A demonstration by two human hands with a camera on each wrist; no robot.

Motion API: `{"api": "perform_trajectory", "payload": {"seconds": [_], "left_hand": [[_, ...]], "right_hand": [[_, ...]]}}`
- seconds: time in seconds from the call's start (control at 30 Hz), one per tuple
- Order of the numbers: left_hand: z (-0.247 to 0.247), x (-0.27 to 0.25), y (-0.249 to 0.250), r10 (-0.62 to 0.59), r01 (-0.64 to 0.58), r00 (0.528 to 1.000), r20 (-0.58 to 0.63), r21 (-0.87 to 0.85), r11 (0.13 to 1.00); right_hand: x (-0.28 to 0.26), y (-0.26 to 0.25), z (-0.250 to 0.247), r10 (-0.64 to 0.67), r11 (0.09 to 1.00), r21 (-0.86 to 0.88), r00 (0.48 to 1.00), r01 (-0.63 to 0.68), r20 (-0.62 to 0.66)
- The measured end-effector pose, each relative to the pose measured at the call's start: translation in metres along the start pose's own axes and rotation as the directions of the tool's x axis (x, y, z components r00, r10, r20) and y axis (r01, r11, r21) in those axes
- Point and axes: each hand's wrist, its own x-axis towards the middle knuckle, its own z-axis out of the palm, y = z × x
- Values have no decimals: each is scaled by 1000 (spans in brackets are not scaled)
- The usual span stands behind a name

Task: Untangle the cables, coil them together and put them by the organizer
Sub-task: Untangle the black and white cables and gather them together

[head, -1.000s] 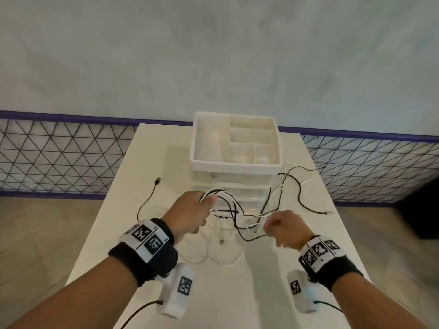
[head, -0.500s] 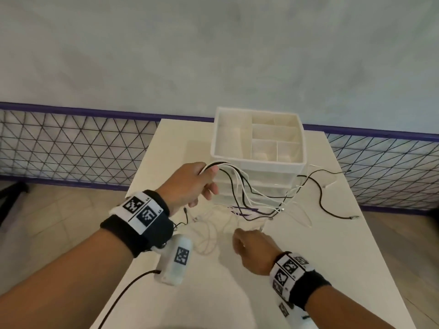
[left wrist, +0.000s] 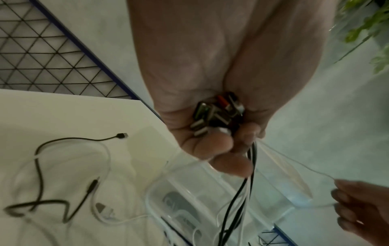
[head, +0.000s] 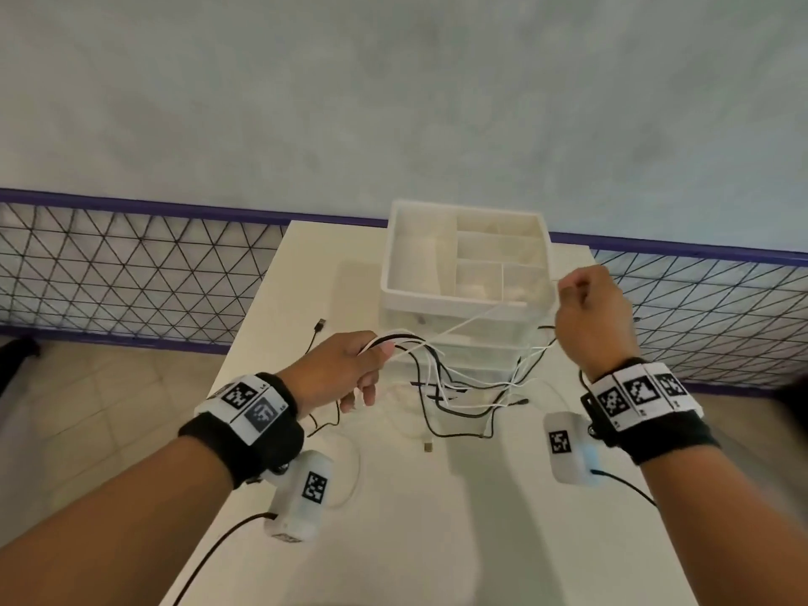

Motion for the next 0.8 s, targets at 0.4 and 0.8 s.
{"api": "perform_trajectory", "payload": {"seconds": [0.4, 0.8], "left_hand": [[-5, 0, -11, -55, 55, 996, -71, -10, 998], [15, 4, 28, 32, -32, 999, 10, 37, 999]], "right_hand": [[-9, 61, 6, 261, 917, -312, 965, -247, 3], [-49, -14, 56, -261, 964, 100, 945, 245, 198]]}}
